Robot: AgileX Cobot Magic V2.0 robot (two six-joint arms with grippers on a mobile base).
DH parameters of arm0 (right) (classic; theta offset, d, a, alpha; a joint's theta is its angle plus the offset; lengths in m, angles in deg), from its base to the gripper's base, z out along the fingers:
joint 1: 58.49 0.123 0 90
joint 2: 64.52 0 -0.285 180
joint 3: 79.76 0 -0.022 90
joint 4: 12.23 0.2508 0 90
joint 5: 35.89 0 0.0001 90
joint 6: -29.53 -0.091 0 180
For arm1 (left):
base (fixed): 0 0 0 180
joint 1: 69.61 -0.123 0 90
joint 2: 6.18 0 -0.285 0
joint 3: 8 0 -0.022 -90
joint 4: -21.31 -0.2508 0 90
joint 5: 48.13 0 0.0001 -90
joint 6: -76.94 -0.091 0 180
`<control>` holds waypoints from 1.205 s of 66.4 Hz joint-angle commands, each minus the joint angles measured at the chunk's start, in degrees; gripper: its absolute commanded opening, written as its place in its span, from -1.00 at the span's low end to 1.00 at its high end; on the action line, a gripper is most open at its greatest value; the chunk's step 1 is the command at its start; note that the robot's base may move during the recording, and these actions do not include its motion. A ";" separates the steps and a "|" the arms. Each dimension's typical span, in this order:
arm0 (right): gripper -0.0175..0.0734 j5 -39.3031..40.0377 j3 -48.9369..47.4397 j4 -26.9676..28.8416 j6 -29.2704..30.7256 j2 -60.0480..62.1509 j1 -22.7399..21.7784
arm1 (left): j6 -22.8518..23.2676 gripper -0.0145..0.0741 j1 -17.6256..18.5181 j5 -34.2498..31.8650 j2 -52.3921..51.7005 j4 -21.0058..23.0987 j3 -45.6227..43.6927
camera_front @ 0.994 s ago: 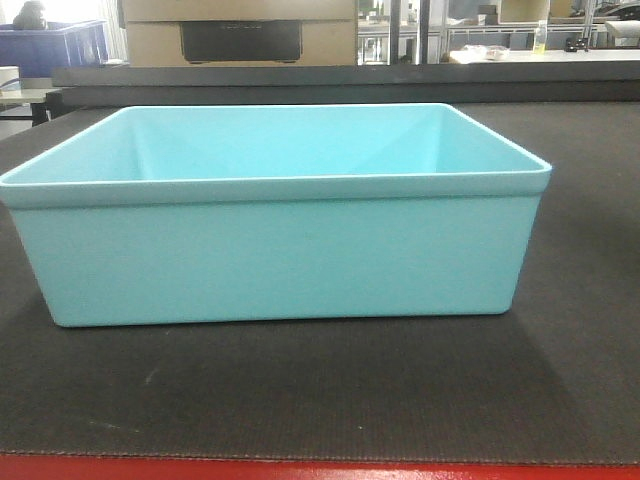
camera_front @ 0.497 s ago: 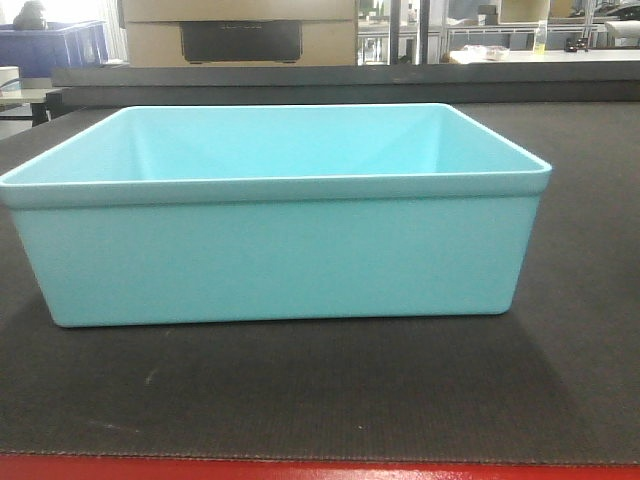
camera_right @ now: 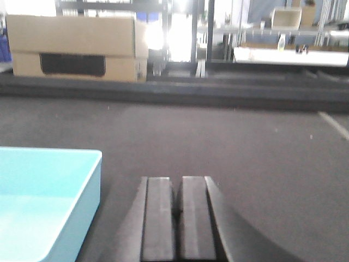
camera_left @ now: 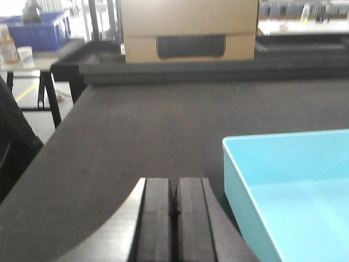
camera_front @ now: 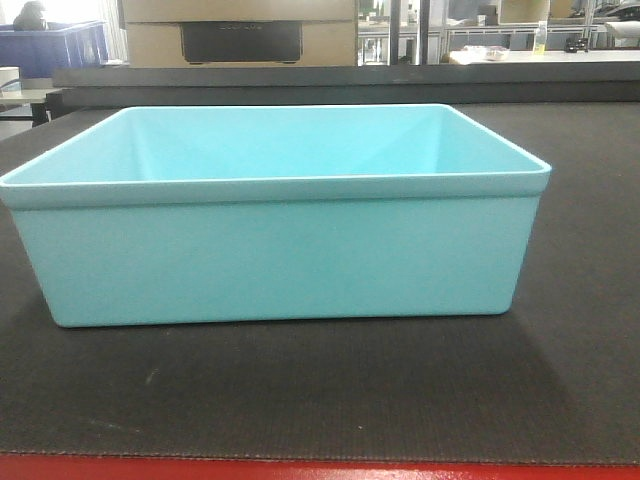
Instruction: Fetch blue bin and place on conveyor start
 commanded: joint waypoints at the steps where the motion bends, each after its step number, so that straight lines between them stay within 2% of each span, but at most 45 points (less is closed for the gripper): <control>1: -0.97 1.37 0.14 -0.87 0.17 1.25 -0.17 | -0.04 -0.92 -0.22 -1.28 -2.19 -0.06 0.13; 53: -0.97 2.05 0.14 -0.87 0.17 1.25 -0.17 | -0.04 -0.92 -0.22 -1.75 -2.85 -0.06 0.48; 60: -0.97 2.05 0.14 -0.87 0.17 1.25 -0.17 | -0.04 -0.92 -0.90 -5.46 -4.92 1.33 4.33; 68: -0.97 2.05 0.14 -0.87 0.17 1.25 -0.17 | -0.04 -0.92 -3.92 -9.66 -10.90 4.90 12.62; 74: -0.97 2.05 0.14 -0.87 0.17 1.25 -0.17 | -0.04 -0.92 -5.29 -11.98 -15.92 5.03 19.44; 80: -0.97 2.05 0.14 -0.87 0.17 1.25 -0.17 | -0.04 -0.92 -5.43 -15.24 -16.16 5.03 24.52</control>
